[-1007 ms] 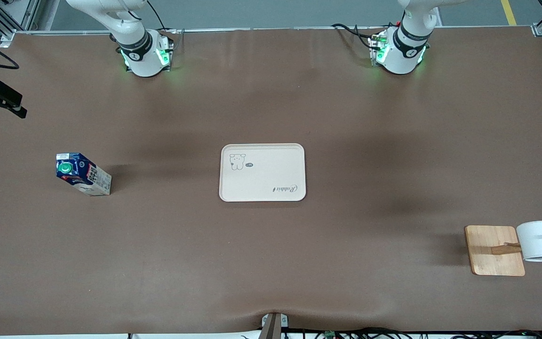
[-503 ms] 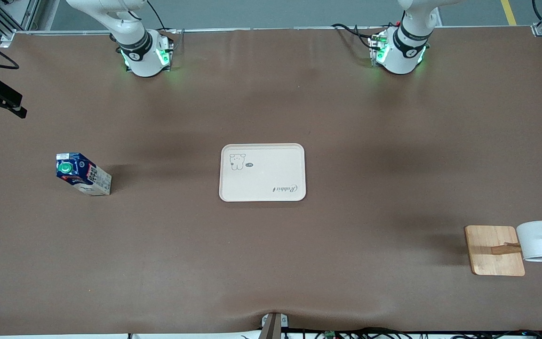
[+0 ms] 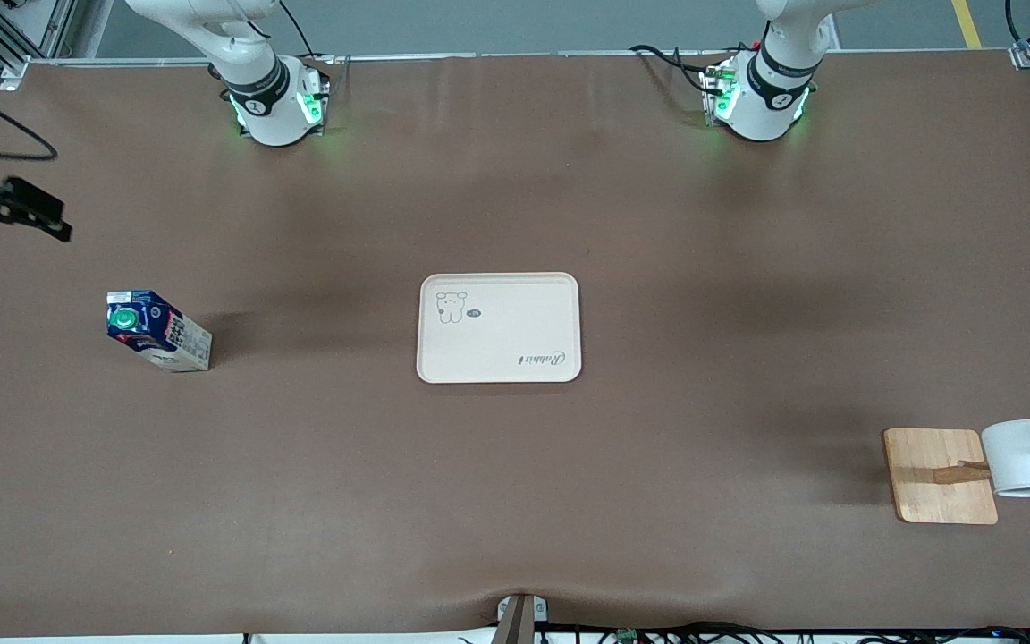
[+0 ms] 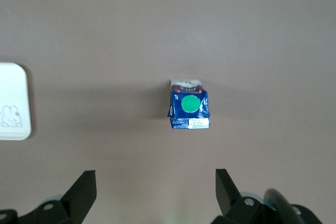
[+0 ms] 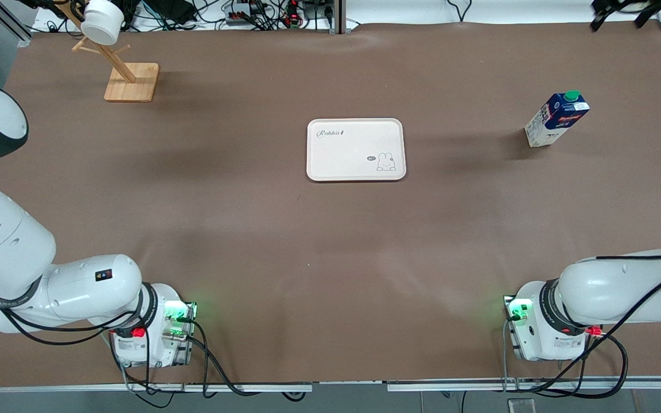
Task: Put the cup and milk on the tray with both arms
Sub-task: 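Reach the right gripper to the blue milk carton and grasp it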
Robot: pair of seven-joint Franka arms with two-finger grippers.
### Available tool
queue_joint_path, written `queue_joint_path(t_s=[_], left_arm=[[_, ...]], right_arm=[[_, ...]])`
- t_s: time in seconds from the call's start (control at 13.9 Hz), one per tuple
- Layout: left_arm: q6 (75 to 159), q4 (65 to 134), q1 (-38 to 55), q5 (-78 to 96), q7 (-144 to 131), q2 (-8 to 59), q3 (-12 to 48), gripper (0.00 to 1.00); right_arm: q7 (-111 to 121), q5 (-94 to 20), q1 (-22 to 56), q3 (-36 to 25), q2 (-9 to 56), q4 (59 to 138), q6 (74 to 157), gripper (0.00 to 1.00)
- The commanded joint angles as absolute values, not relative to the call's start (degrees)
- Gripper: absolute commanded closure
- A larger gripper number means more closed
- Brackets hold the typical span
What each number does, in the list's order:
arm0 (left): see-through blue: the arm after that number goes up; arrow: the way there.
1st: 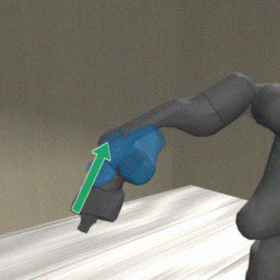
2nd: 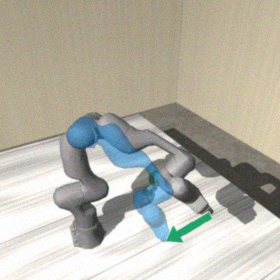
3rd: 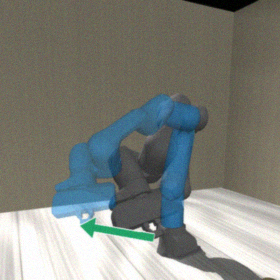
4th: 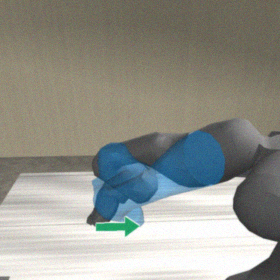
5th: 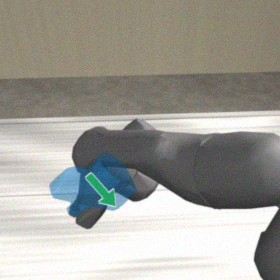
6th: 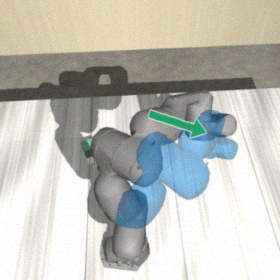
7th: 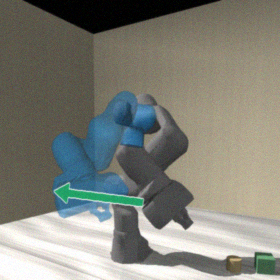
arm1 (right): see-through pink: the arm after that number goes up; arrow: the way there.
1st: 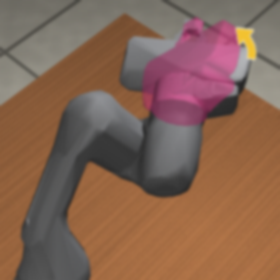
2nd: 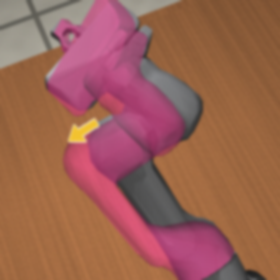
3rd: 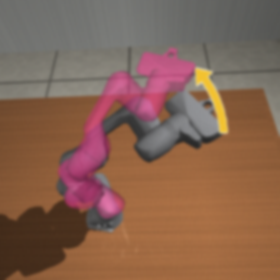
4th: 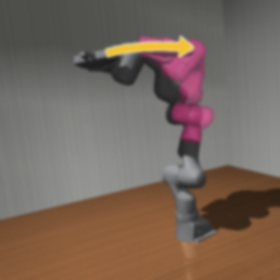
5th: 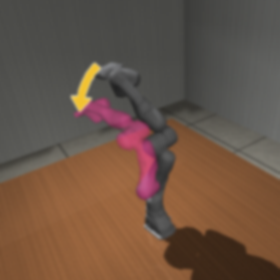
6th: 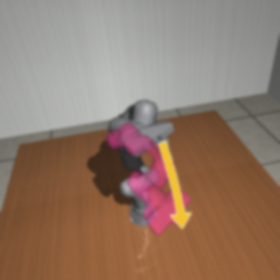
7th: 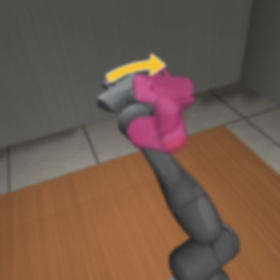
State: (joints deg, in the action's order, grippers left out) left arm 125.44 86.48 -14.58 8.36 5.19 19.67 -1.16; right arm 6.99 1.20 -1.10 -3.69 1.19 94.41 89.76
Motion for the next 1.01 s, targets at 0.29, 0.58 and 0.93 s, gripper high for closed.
queue_joint_path(t_s=[0.29,0.58,0.93], left_arm=[[133.9,94.5,-15.4,9.1,7.9,16.1,-0.8,0.32],[135.2,94.5,-15.3,9.1,8.7,16.5,-0.7,0.35],[138.3,94.4,-14.9,9.1,10.1,18.4,-0.7,0.39]], right_arm=[[10.5,2.3,-5.7,-3.3,13.8,91.2,93.8,0.0],[15.7,1.9,-7.8,-3.3,17.7,91.3,94.0,0.0],[15.0,1.2,-7.9,-3.2,17.8,95.8,95.7,0.0]])
